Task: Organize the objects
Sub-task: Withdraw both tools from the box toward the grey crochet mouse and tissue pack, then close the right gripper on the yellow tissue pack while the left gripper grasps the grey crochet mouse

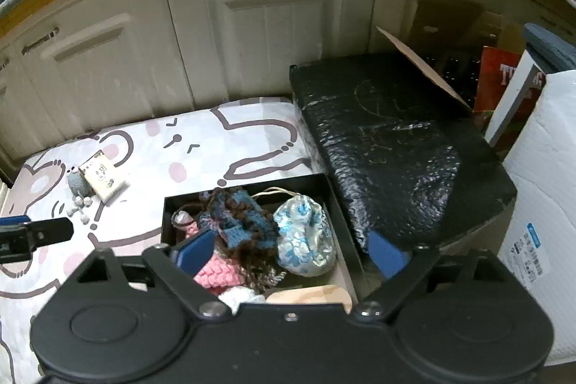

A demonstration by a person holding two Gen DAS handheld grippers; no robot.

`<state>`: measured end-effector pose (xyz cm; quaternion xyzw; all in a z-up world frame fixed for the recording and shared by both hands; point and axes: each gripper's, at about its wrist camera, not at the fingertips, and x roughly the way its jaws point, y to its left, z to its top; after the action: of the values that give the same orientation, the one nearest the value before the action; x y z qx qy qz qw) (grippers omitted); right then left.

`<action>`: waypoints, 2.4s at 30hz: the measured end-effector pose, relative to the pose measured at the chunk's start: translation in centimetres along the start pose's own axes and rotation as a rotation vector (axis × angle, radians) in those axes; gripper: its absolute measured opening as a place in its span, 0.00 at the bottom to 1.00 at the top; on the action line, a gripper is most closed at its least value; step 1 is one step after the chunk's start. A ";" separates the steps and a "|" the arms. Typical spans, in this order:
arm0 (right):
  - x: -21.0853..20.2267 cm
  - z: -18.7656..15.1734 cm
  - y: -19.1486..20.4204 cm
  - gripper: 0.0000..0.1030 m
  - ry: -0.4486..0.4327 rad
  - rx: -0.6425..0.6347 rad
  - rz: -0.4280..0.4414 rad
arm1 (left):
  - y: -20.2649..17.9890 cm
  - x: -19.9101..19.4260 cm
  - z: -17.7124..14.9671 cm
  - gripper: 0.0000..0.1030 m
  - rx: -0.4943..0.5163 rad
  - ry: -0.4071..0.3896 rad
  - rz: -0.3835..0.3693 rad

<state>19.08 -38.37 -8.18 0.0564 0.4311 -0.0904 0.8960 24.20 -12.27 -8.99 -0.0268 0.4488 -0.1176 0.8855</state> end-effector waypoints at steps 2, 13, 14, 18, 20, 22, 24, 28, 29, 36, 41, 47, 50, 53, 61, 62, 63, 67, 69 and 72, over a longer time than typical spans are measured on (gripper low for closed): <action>-0.2 -0.2 -0.1 0.96 -0.005 0.002 -0.004 | 0.0 -0.3 -0.1 0.96 0.003 -0.007 0.008; -0.8 -0.9 0.3 1.00 -0.017 -0.012 -0.006 | 0.6 -1.0 -0.6 1.00 0.011 -0.015 0.049; -0.9 -0.9 0.3 1.00 -0.017 -0.011 -0.005 | 0.7 -1.1 -0.6 1.00 0.011 -0.018 0.051; -0.8 -1.0 0.4 1.00 -0.017 0.000 -0.011 | 1.1 -1.4 -0.7 1.00 0.015 -0.028 0.061; -0.7 -1.0 0.7 1.00 -0.019 0.004 -0.016 | 1.5 -1.5 -0.7 1.00 0.014 -0.031 0.065; -0.5 -0.9 1.0 1.00 -0.021 0.007 -0.018 | 2.1 -1.5 -0.7 1.00 0.008 -0.035 0.070; -0.4 -0.8 1.5 1.00 -0.024 0.007 -0.011 | 2.8 -1.5 -0.7 1.00 -0.001 -0.038 0.076; 0.0 -0.6 3.1 1.00 -0.030 -0.003 0.001 | 4.5 -1.6 -0.7 1.00 -0.014 -0.039 0.098; 0.1 -0.6 3.5 1.00 -0.031 -0.007 0.003 | 4.9 -1.7 -0.6 1.00 -0.018 -0.040 0.104; 0.9 -0.3 6.5 1.00 -0.035 -0.030 0.024 | 8.1 -1.9 -0.3 1.00 -0.044 -0.045 0.146; 1.5 -0.1 8.5 1.00 -0.050 -0.043 0.040 | 10.4 -2.0 -0.1 1.00 -0.073 -0.054 0.167; 2.3 0.2 10.4 1.00 -0.072 -0.041 0.066 | 12.9 -1.9 0.3 1.00 -0.120 -0.077 0.193; 2.8 0.4 11.4 1.00 -0.096 -0.033 0.087 | 13.7 -1.6 0.5 1.00 -0.132 -0.095 0.182; 3.6 0.6 12.4 1.00 -0.103 -0.047 0.103 | 14.0 -1.2 0.7 1.00 -0.129 -0.110 0.180; 6.7 1.7 13.3 1.00 -0.085 0.100 0.146 | 15.1 0.2 1.4 0.98 -0.112 -0.165 0.167; 7.2 1.9 13.4 1.00 -0.078 0.127 0.148 | 15.1 0.5 1.4 0.98 -0.103 -0.166 0.173; 7.6 2.0 13.5 1.00 -0.072 0.149 0.148 | 15.2 0.8 1.5 0.96 -0.094 -0.162 0.177; 9.4 2.8 14.9 1.00 -0.046 0.123 0.118 | 15.7 2.5 1.7 0.84 -0.046 -0.126 0.172; 10.2 3.3 15.7 1.00 -0.041 0.091 0.111 | 16.1 3.2 1.8 0.83 -0.023 -0.116 0.169; 11.4 4.2 16.5 1.00 -0.027 0.083 0.129 | 16.6 4.3 2.3 0.82 0.004 -0.118 0.150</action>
<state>32.72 -24.29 -14.12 0.1199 0.4103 -0.0511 0.9026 31.55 2.74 -13.56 0.0017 0.3961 -0.0503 0.9168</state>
